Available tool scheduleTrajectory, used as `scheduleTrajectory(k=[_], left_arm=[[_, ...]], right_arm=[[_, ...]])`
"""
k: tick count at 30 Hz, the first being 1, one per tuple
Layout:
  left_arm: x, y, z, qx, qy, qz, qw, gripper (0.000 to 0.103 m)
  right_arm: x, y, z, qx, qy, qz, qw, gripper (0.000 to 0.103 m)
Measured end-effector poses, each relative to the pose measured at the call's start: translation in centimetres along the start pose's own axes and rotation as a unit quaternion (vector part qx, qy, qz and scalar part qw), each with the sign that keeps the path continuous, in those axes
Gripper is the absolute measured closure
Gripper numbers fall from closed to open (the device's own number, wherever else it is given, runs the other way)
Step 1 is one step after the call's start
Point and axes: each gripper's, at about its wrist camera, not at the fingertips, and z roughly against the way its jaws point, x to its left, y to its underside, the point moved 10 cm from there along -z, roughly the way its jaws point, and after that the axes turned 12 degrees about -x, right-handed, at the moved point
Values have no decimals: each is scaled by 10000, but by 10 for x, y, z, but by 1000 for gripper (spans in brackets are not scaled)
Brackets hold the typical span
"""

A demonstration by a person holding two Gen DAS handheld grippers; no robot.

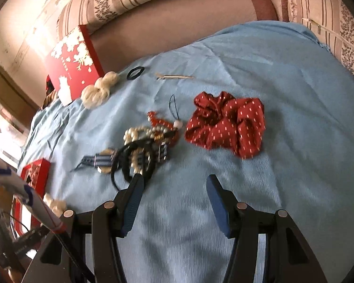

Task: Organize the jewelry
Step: 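Grasp the white cherry-print scrunchie with the left tool, then grasp the black wavy hair tie with the right tool while the left tool holds the scrunchie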

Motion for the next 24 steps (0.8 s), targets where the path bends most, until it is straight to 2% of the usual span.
scheduleTrajectory(k=[4, 6, 10, 11, 12, 13, 15, 20, 24], left_arm=[[0, -4, -7, -5, 57, 33, 10000, 58], [-1, -4, -9, 3, 79, 56, 10000, 58], [-2, -4, -10, -12, 42, 38, 10000, 58], [-2, -3, -11, -20, 2, 9, 10000, 59], [-1, -3, -11, -49, -76, -33, 10000, 64], [0, -3, -11, -74, -165, -91, 9998, 75], [3, -3, -12, -85, -338, -163, 9993, 87], [9, -6, -2, -75, -279, 174, 9994, 91], [-3, -12, 32, -331, -77, 89, 9994, 91]], right_arm=[[8, -4, -19, 95, -155, -44, 9998, 45], [14, -2, -28, 151, -199, -22, 9997, 49], [24, 8, -39, 262, -247, 18, 9993, 51], [26, 9, -41, 283, -237, 42, 9993, 56], [28, 14, -43, 316, -203, 109, 9992, 77], [28, 16, -43, 323, -180, 148, 9992, 87], [28, 17, -40, 258, -148, 158, 9994, 94], [37, 8, -14, 63, -246, 285, 9993, 95], [47, 5, 27, -7, -692, 91, 9976, 95]])
